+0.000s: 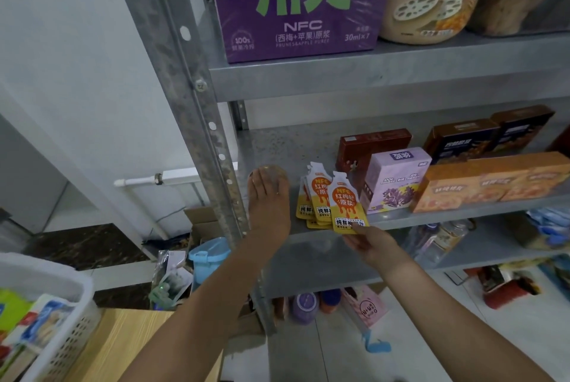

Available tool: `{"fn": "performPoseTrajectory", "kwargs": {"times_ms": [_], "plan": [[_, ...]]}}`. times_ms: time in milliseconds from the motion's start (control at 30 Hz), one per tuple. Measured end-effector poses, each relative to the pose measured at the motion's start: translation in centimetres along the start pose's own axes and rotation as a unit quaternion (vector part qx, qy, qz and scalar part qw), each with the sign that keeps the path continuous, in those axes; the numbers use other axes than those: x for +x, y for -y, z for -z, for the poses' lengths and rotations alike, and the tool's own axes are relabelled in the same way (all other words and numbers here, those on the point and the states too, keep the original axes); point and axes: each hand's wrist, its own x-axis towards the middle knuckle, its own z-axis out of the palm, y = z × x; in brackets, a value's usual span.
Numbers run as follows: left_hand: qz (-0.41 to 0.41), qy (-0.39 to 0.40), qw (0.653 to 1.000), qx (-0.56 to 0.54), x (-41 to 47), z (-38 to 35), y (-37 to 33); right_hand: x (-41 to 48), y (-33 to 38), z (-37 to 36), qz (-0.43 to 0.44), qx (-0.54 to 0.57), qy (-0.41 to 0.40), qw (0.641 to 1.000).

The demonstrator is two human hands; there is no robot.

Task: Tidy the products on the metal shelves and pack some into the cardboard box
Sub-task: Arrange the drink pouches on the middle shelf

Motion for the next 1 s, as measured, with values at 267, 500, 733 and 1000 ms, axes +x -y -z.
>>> {"fn": "performPoseTrajectory", "kwargs": {"times_ms": [267, 500, 733, 1000], "plan": [[-0.017, -0.179, 0.851, -0.494, -2.7, 0.6, -4.0, -3.1, 1.0, 2.2, 0.015, -0.027, 0.162, 0.986], [0.181, 0.094, 0.437, -0.876, -1.6, 3.0, -6.3, -6.3, 1.0, 2.8, 0.084, -0.144, 0.228, 0.959], [0.176, 0.130, 0.507, -0.834, -1.6, 4.6, -6.6, -7.9, 2.8, 2.3, 0.078, -0.272, 0.265, 0.922], [0.180, 0.140, 0.533, -0.815, -1.6, 4.6, -6.0, -8.2, 1.4, 1.6, 0.112, -0.270, 0.222, 0.930]]}}
